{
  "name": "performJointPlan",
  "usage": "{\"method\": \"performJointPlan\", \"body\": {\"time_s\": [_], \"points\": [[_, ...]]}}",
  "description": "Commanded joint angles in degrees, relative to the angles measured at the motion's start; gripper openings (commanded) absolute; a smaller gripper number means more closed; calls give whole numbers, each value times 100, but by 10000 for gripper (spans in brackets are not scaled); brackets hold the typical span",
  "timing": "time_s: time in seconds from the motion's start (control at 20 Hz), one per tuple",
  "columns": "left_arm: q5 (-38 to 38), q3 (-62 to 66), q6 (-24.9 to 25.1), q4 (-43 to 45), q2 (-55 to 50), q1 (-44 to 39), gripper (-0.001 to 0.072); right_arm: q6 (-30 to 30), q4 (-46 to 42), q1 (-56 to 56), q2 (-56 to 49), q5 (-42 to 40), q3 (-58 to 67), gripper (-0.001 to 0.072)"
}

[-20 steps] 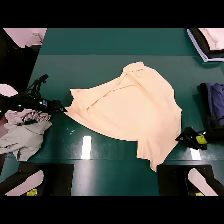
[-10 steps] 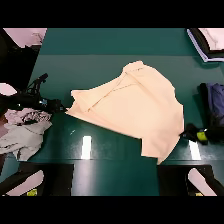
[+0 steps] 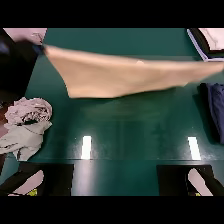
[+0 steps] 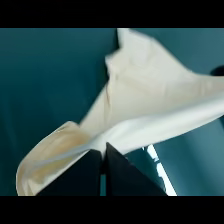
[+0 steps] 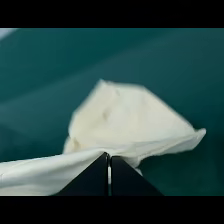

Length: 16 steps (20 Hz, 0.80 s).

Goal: Fold the shirts.

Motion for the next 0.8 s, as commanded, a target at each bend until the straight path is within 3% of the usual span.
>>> {"method": "performJointPlan", "body": {"time_s": [0.0,0.1,0.25,0.55,0.75], "points": [[385,2076,-81,-125,214,4,24,-120,203,212,-260,-420,2385,14],[485,2962,-81,-125,348,4,24,-179,199,227,-433,-404,3493,14],[879,3211,-83,-133,872,4,25,-201,-114,227,-391,-424,4500,14],[925,3213,-715,-223,1685,4,24,-173,-1628,227,901,-756,3521,13],[190,2809,-1250,133,1502,4,23,-42,-1808,227,953,-199,3226,11]]}}
